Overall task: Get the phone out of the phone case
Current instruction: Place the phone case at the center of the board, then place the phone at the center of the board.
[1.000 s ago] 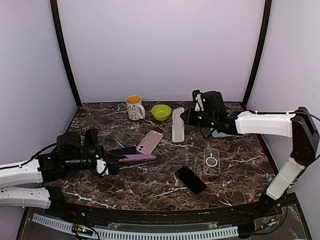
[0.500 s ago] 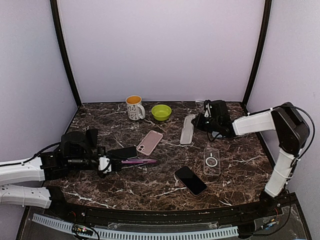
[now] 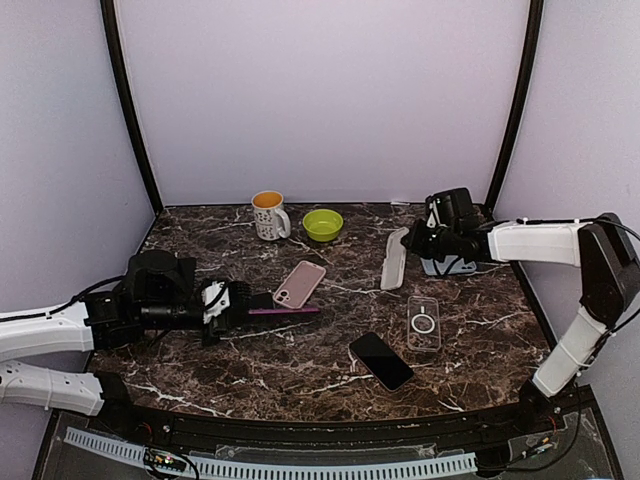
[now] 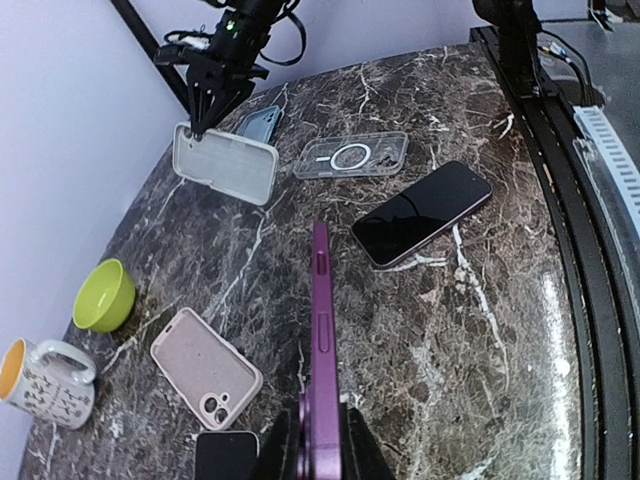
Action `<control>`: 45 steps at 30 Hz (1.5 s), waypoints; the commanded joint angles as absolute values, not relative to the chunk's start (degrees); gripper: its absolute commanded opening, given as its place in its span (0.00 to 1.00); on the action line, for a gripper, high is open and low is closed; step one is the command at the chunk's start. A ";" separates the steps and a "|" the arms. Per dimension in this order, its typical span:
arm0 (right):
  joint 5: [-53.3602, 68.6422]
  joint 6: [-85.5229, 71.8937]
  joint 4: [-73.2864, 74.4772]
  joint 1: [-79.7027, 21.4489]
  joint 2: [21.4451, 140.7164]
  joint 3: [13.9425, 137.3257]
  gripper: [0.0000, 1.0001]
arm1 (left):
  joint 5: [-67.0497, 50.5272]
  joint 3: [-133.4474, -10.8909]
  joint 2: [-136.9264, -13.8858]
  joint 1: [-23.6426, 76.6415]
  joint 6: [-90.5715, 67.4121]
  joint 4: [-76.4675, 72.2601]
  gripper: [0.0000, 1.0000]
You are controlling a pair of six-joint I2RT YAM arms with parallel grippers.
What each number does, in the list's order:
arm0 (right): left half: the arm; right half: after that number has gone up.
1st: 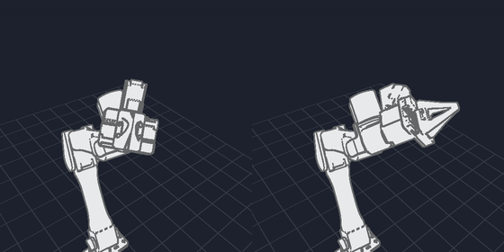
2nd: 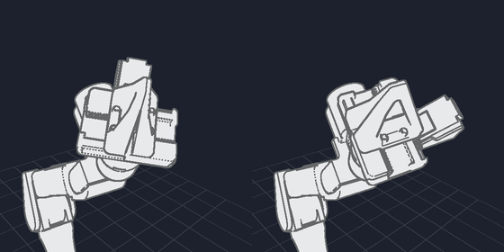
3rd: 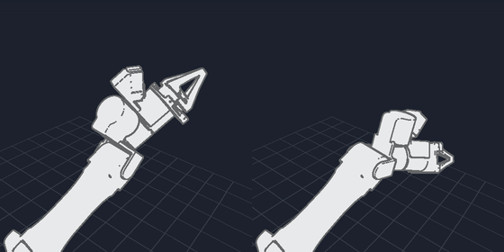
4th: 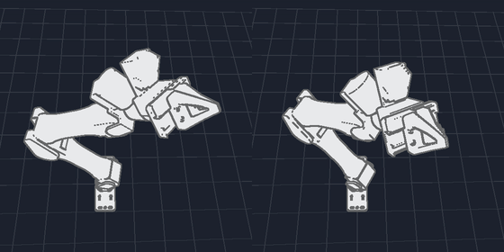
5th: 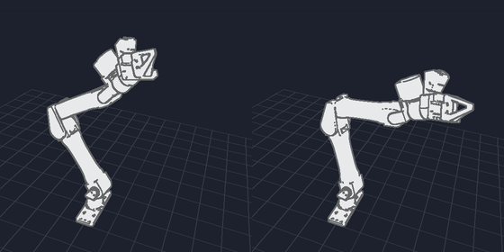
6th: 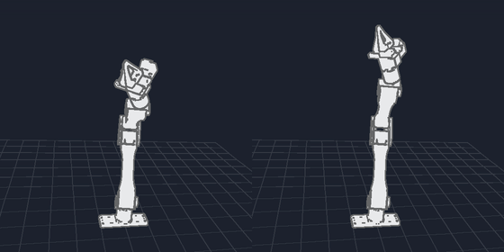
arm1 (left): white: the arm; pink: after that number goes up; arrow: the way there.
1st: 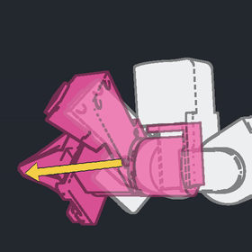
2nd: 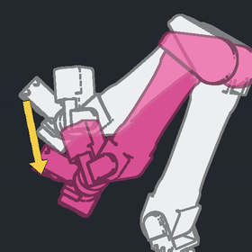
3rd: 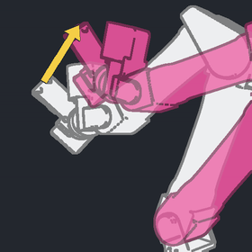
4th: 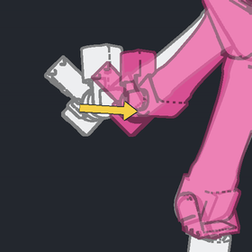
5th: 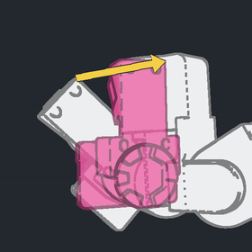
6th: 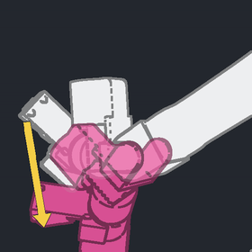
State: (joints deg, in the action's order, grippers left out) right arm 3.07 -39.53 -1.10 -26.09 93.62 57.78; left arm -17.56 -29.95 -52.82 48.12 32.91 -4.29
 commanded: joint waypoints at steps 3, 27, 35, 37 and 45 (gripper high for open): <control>3.41 -39.61 5.00 -25.84 91.06 61.02 0.00 | -13.11 -34.02 -54.72 48.03 11.41 -9.53 0.00; 32.45 -31.05 8.17 -21.84 89.64 62.13 0.73 | -3.17 -43.10 -69.30 50.10 -22.72 -8.65 0.00; 31.06 -28.96 10.00 -21.88 86.28 60.82 0.85 | -0.71 -40.25 -70.14 50.13 -35.85 -8.53 0.00; 30.47 -28.73 9.86 -21.88 85.17 59.97 0.87 | -1.10 -39.20 -70.48 50.15 -38.11 -9.61 0.00; 28.89 -28.82 9.94 -21.88 81.09 56.55 0.98 | -3.53 -34.43 -73.33 50.11 -49.80 -18.56 0.00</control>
State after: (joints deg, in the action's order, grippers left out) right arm 29.89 -29.19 10.70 -22.17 83.79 58.19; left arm -2.31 -36.18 -72.64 50.04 -41.47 -9.54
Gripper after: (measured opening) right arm 0.982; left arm 0.141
